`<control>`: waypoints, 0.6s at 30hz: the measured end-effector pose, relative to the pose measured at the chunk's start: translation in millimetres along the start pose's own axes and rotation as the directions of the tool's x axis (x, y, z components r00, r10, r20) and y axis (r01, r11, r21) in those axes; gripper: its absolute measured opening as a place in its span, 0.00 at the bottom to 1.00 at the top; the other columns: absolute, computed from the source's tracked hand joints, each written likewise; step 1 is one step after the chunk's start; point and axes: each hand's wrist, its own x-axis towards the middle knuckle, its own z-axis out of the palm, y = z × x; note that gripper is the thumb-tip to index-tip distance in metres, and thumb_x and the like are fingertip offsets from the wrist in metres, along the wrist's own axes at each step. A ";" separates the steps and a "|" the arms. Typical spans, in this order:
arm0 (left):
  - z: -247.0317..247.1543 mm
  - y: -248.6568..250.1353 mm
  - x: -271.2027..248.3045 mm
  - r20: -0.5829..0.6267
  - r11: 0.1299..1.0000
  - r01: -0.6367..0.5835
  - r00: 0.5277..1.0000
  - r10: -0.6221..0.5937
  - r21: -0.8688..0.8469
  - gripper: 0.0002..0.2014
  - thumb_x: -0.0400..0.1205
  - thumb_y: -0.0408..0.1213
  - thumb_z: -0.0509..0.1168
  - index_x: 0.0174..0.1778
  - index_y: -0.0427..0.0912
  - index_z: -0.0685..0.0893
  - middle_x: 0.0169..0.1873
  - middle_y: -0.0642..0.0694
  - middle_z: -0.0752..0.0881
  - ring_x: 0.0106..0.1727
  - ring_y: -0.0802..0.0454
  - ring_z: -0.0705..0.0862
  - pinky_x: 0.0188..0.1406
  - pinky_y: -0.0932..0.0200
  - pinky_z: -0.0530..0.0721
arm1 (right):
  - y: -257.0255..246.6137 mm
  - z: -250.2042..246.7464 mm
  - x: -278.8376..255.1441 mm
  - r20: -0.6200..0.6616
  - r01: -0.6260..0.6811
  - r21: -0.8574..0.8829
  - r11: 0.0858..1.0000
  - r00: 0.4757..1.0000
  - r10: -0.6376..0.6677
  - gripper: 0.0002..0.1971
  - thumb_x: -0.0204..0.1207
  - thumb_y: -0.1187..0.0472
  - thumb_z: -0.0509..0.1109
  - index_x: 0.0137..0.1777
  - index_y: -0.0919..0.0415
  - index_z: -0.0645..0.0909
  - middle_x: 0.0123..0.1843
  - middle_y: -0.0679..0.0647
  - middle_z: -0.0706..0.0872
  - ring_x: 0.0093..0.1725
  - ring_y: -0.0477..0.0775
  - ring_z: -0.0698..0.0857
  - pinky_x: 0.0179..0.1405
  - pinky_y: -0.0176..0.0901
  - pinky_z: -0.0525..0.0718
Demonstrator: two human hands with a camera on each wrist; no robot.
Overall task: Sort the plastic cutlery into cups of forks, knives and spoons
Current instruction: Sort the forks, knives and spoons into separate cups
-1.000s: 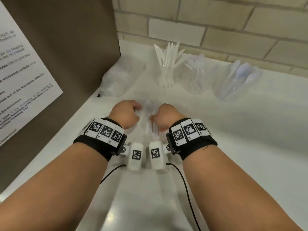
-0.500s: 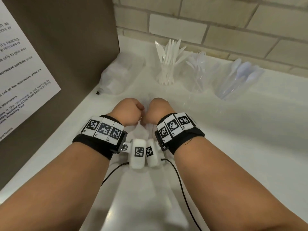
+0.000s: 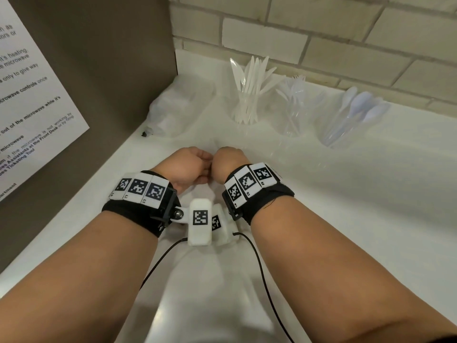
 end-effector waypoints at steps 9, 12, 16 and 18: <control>-2.9 -3.0 -3.5 0.121 0.992 0.004 0.993 0.012 -0.130 0.17 0.80 0.15 0.51 0.54 0.36 0.78 0.41 0.42 0.86 0.43 0.49 0.83 0.48 0.55 0.81 | 4.4 5.9 -3.4 0.030 -0.048 -0.045 0.998 0.998 0.049 0.19 0.80 0.64 0.63 0.69 0.68 0.72 0.69 0.61 0.76 0.68 0.62 0.79 0.61 0.48 0.80; -2.6 -3.0 -3.8 0.129 0.983 0.016 0.992 0.007 -0.182 0.16 0.80 0.15 0.52 0.53 0.37 0.78 0.45 0.40 0.86 0.48 0.46 0.84 0.58 0.50 0.81 | 9.5 -7.7 -10.0 0.056 -0.005 -0.036 0.999 0.998 0.007 0.17 0.81 0.64 0.64 0.67 0.68 0.75 0.69 0.61 0.78 0.68 0.60 0.79 0.64 0.46 0.78; -4.2 1.7 -6.3 0.010 0.891 0.039 0.999 -0.038 -0.453 0.14 0.80 0.17 0.52 0.48 0.39 0.77 0.44 0.39 0.82 0.49 0.42 0.85 0.58 0.45 0.82 | 34.4 -31.2 -17.0 0.035 -0.036 0.417 0.908 0.999 0.024 0.20 0.78 0.64 0.67 0.69 0.67 0.72 0.66 0.61 0.80 0.65 0.61 0.81 0.64 0.45 0.78; -4.6 2.9 -7.1 0.073 0.805 0.096 0.995 -0.066 -0.586 0.08 0.84 0.25 0.54 0.51 0.38 0.78 0.46 0.38 0.83 0.51 0.40 0.86 0.59 0.43 0.82 | 42.4 -37.5 -23.5 -0.054 0.075 0.866 0.494 0.997 -0.057 0.22 0.73 0.67 0.72 0.66 0.63 0.72 0.56 0.59 0.85 0.55 0.57 0.84 0.61 0.49 0.81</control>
